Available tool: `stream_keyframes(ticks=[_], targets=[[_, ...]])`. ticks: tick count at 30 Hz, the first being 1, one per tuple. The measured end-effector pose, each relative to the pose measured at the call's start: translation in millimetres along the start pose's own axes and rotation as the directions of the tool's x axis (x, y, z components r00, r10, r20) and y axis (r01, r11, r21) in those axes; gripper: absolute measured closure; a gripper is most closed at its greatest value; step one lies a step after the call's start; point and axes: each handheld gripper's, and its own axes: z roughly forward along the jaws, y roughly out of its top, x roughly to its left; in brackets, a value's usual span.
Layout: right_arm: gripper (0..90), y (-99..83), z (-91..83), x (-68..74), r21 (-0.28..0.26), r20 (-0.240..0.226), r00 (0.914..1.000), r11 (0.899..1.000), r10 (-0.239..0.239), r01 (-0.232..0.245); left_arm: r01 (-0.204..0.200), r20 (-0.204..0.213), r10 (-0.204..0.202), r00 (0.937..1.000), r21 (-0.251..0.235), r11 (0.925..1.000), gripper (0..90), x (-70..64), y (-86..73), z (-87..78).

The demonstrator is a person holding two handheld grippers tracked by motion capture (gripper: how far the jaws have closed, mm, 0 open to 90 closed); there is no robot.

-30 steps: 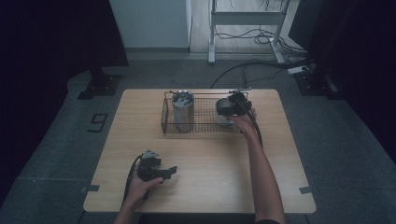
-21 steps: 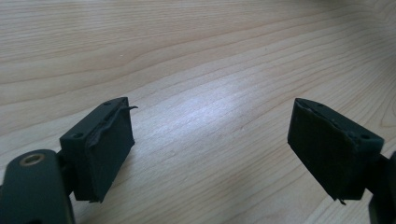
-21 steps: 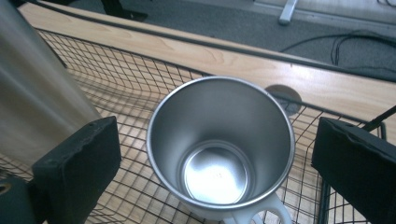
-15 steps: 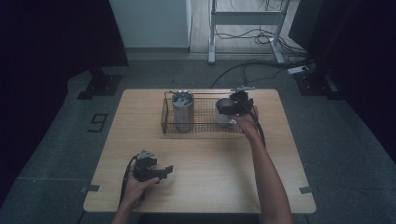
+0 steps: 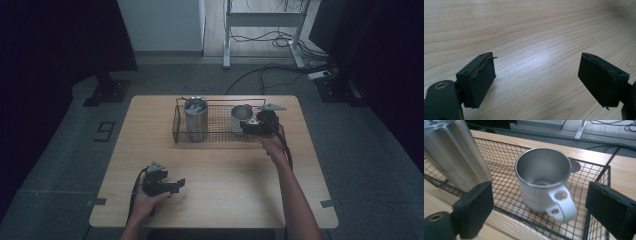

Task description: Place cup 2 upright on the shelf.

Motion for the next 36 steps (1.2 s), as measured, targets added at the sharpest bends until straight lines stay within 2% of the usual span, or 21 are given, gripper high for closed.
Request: stream_keyframes(ticks=[8,14,17,28,36], targets=[[10.8,-19.6,-25.2,-7.9,-0.053,-0.028,0.9995,0.999,0.013,-0.015,0.02,-0.017,-0.02,0.9996,-0.002,0.9998,14.3,5.3,-4.3,-3.6],[12.4,-31.9,-43.9,-5.7,-0.09,-0.056,0.9984,0.996,0.013,-0.018,0.025,-0.026,-0.025,0.9993,-0.008,0.9997,14.3,6.0,-5.9,-6.8],[12.9,-40.7,-53.4,-3.4,-0.1,-0.065,0.9979,0.995,-0.005,-0.001,0.024,-0.028,-0.024,0.9993,-0.006,0.9997,14.2,6.5,-5.9,-6.9],[14.4,-82.7,-83.9,-1.5,-0.105,-0.08,0.9964,0.994,-0.025,0.017,0.01,-0.018,-0.009,0.9998,0.007,0.9999,14.2,3.9,-4.9,-2.6],[15.9,-115.9,-99.6,-6.1,-0.097,-0.085,0.9963,0.995,0.005,-0.014,0.005,-0.018,-0.005,0.9998,0.013,0.9999,14.3,2.6,-5.2,0.0]])
